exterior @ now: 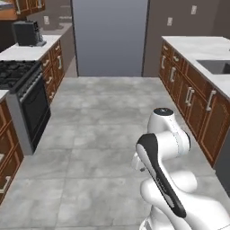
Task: Take the fork and place it on the left side of the plate. Then take the spoon and place it on the right side of the plate. Make sure they're directly next to the plate.
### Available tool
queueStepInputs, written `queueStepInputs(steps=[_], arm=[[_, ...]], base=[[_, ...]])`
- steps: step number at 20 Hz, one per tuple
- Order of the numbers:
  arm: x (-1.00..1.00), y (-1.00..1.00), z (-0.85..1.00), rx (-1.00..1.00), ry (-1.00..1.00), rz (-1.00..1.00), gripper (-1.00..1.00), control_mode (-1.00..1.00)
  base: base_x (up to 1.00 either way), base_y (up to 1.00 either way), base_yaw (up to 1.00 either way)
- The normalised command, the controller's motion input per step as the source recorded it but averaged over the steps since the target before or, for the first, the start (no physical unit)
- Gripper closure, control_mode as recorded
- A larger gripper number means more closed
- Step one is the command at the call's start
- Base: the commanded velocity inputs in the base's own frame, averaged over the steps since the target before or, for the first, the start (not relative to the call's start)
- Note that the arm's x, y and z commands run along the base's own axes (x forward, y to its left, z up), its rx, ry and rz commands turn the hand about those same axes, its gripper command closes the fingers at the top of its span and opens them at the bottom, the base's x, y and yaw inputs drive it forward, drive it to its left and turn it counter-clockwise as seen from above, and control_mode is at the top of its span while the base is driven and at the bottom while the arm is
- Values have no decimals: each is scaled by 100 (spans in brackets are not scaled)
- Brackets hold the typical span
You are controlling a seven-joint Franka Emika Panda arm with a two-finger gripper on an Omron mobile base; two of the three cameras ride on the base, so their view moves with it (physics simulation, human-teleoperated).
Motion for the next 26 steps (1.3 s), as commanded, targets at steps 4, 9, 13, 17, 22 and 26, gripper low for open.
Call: queueStepInputs(steps=[4, 9, 13, 17, 22, 26], arm=[[0, 0, 0, 0, 0, 0, -100, 100], [0, 0, 0, 0, 0, 0, -100, 100], [0, 0, 0, 0, 0, 0, -100, 100], [0, 0, 0, 0, 0, 0, -100, 100], [0, 0, 0, 0, 0, 0, -100, 100], [0, 0, 0, 0, 0, 0, -100, 100]], base=[[100, 51, -34], [100, 61, -32], [100, 99, -8], [100, 96, 23], [100, 64, 52], [73, 29, 61]])
